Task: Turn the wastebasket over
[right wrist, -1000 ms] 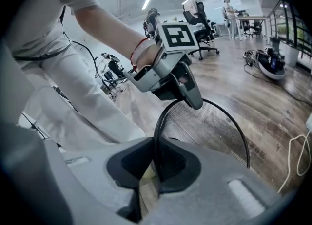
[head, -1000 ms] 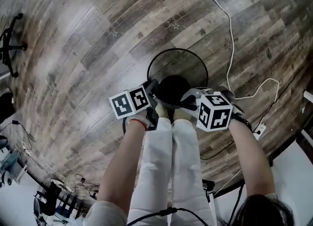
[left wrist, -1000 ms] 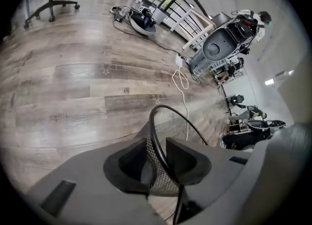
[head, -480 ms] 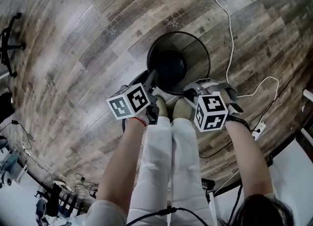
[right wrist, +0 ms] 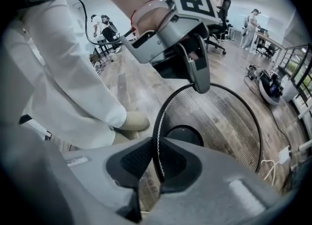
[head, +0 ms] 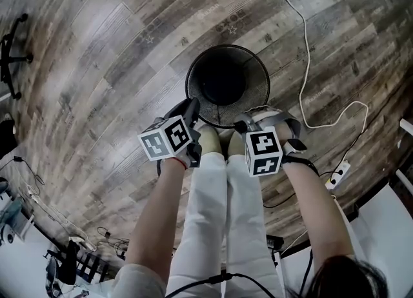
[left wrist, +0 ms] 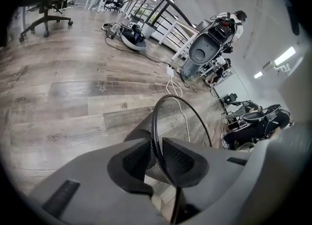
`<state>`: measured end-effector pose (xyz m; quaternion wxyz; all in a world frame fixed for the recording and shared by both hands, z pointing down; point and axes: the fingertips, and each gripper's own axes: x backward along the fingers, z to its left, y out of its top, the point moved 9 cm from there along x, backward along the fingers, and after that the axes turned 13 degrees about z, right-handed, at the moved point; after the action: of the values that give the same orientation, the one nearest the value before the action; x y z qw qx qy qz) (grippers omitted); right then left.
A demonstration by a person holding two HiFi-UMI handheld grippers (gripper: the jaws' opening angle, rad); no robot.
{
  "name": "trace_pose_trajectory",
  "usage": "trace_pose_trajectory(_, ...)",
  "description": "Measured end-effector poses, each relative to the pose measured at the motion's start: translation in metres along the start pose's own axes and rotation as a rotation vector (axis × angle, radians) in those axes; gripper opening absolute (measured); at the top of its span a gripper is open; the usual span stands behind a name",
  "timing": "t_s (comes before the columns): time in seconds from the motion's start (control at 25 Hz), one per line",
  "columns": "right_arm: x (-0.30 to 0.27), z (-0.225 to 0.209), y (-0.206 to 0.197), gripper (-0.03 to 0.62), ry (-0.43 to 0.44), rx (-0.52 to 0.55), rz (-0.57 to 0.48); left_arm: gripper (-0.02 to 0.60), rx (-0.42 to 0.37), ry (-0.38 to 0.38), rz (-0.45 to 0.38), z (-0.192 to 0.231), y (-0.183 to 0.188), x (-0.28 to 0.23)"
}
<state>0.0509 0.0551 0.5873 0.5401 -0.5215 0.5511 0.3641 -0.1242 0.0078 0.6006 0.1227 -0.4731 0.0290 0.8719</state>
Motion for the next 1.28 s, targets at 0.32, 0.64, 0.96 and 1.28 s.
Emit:
trace_pose_trajectory(0.32,-0.019,0.016,0.009,0.052,0.023,0.002,0.016,0.064,-0.012,0.000,0.028,0.014,-0.014,-0.002)
trace_pose_trajectory(0.64,-0.030,0.023,0.011,0.059,0.035,-0.035,0.020,0.064,-0.046,-0.021,0.045,0.021,-0.023,-0.001)
trace_pose_trajectory(0.96,-0.017,0.017,0.000,0.179,0.129,-0.249,-0.108,0.066,-0.151,0.062,0.020,0.017,-0.022,0.011)
trace_pose_trajectory(1.28,0.025,0.010,-0.018,0.186,0.143,-0.565,-0.353,0.067,-0.300,0.121,-0.068,-0.001,-0.015,0.035)
